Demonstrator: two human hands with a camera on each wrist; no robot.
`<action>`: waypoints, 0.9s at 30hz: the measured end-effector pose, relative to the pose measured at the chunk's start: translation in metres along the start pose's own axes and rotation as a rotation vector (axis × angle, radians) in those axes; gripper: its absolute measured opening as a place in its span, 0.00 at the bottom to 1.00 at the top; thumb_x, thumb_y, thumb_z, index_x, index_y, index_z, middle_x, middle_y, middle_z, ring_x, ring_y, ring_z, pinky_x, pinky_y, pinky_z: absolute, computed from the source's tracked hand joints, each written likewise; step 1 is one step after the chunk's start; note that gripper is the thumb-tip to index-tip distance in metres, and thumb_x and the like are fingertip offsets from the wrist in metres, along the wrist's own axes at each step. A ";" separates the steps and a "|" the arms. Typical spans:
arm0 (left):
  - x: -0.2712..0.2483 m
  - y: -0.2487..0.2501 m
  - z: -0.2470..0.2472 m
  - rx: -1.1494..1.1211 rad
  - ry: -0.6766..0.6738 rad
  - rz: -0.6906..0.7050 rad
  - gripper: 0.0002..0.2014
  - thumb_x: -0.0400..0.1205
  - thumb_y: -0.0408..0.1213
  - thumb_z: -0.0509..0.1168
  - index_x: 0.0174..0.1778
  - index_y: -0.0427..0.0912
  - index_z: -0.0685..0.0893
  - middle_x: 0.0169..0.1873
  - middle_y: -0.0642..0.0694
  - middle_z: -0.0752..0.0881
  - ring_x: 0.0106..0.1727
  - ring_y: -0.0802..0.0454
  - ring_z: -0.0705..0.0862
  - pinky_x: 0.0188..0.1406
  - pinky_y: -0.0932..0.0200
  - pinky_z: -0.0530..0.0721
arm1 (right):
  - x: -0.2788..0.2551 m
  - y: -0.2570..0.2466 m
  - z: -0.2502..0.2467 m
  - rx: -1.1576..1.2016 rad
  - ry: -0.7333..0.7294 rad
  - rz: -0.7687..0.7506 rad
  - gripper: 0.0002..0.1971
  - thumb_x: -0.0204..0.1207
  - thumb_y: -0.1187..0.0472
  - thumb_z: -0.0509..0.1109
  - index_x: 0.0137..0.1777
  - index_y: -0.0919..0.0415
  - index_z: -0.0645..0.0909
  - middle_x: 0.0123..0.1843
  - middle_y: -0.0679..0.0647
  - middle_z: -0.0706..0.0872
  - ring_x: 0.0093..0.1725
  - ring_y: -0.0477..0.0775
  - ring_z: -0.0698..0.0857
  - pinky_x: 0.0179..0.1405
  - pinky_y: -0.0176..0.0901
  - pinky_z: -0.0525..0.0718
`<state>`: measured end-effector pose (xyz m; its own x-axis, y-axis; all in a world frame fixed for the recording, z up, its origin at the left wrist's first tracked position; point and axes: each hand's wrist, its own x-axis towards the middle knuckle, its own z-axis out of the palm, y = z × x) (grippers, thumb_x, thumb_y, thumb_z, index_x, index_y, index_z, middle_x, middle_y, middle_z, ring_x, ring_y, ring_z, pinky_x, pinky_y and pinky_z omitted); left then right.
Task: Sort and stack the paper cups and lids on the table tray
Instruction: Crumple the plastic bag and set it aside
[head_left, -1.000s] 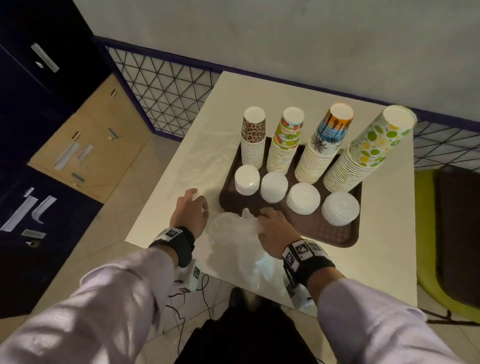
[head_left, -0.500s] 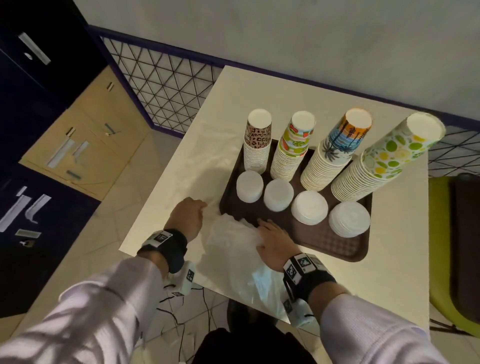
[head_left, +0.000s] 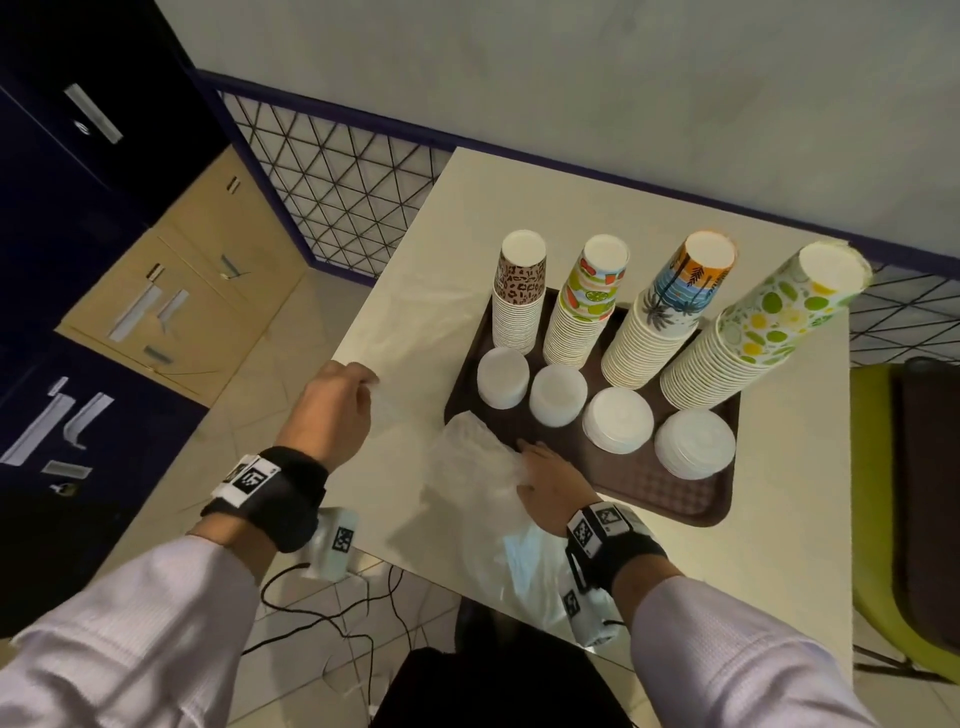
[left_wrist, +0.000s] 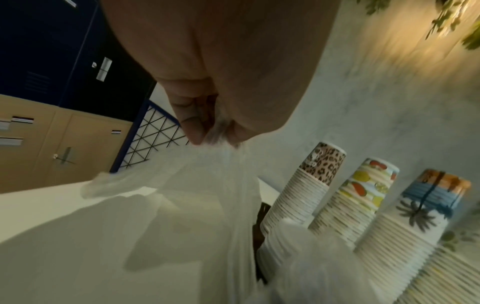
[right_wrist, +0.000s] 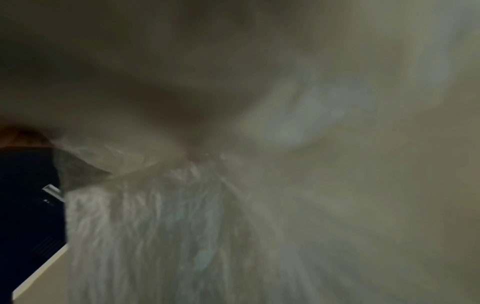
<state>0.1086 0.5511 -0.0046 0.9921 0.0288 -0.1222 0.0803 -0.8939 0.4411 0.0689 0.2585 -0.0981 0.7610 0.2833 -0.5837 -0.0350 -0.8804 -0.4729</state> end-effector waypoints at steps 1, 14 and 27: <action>-0.003 0.002 -0.008 -0.013 0.019 -0.001 0.12 0.90 0.30 0.58 0.60 0.41 0.87 0.56 0.38 0.83 0.56 0.38 0.83 0.54 0.55 0.74 | 0.000 0.000 0.000 0.001 0.003 0.001 0.30 0.86 0.59 0.59 0.88 0.57 0.60 0.91 0.49 0.58 0.90 0.54 0.53 0.87 0.62 0.58; -0.046 0.039 -0.103 -0.414 0.339 -0.088 0.09 0.91 0.46 0.61 0.54 0.46 0.84 0.48 0.49 0.83 0.45 0.57 0.80 0.42 0.58 0.75 | -0.034 -0.047 -0.024 0.108 0.406 0.012 0.12 0.84 0.62 0.64 0.63 0.66 0.78 0.64 0.60 0.81 0.65 0.64 0.81 0.64 0.51 0.78; -0.110 0.077 -0.021 -0.382 -0.121 0.770 0.06 0.86 0.45 0.68 0.55 0.50 0.86 0.76 0.55 0.76 0.75 0.51 0.76 0.75 0.50 0.74 | -0.103 -0.130 -0.101 1.587 -0.061 0.091 0.26 0.86 0.38 0.59 0.48 0.62 0.82 0.39 0.58 0.87 0.38 0.53 0.88 0.38 0.39 0.86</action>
<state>0.0074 0.4884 0.0611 0.7686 -0.5894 0.2488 -0.5606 -0.4332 0.7058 0.0612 0.3049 0.0900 0.6939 0.3029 -0.6533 -0.7175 0.3671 -0.5920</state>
